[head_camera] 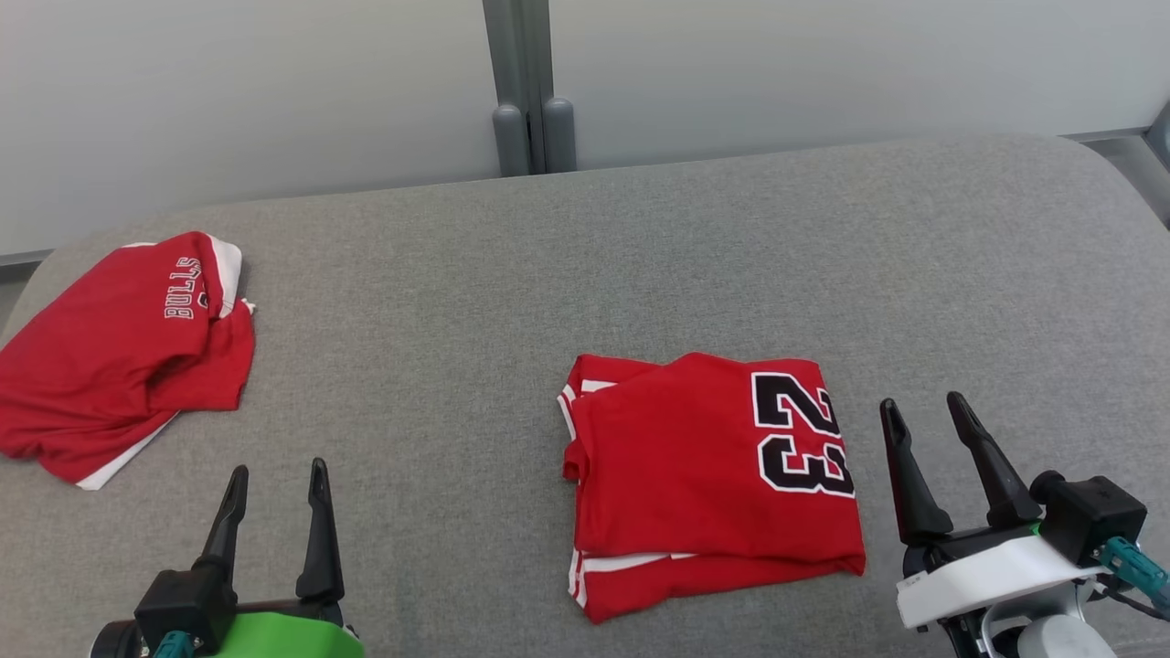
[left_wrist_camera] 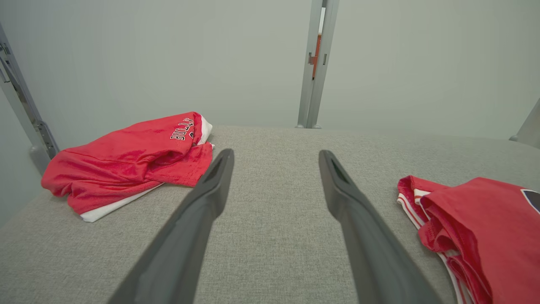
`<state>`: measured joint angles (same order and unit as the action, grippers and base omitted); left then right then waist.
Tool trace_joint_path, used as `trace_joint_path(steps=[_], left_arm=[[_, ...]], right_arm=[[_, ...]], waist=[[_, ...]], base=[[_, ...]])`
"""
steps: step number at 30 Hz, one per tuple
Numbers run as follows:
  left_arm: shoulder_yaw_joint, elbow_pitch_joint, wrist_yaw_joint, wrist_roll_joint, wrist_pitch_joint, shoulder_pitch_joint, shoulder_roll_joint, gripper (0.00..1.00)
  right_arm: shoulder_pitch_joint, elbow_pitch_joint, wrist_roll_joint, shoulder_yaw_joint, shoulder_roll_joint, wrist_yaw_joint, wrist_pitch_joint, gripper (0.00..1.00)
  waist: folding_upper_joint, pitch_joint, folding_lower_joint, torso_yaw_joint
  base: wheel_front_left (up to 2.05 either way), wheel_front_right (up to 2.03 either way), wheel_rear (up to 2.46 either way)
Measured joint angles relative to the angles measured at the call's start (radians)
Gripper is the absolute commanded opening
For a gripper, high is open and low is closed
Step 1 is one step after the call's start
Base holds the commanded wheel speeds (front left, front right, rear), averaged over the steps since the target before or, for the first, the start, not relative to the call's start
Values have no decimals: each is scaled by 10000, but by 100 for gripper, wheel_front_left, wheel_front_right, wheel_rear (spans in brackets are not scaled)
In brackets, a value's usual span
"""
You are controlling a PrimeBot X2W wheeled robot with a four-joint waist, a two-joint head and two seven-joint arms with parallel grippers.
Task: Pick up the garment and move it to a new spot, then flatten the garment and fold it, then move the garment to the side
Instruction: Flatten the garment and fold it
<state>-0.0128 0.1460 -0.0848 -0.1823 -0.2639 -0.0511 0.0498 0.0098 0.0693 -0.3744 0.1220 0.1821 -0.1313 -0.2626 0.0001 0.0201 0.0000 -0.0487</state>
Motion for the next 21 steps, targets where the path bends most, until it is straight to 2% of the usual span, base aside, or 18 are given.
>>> trace_joint_path(steps=[8, 21], left_arm=[[255, 48, -33, 79, 0, 3, 0, 100], [3465, 1379, -382, 46, 0, 655, -4, 100]], right_arm=[[58, -27, 127, -15, -199, 0, 0, 100], [-238, 86, 263, 236, -236, 0, -2, 100]], waist=[[0, -23, 0, 3], [0, 190, 0, -245]], base=[[0, 0, 0], [0, 0, 0]])
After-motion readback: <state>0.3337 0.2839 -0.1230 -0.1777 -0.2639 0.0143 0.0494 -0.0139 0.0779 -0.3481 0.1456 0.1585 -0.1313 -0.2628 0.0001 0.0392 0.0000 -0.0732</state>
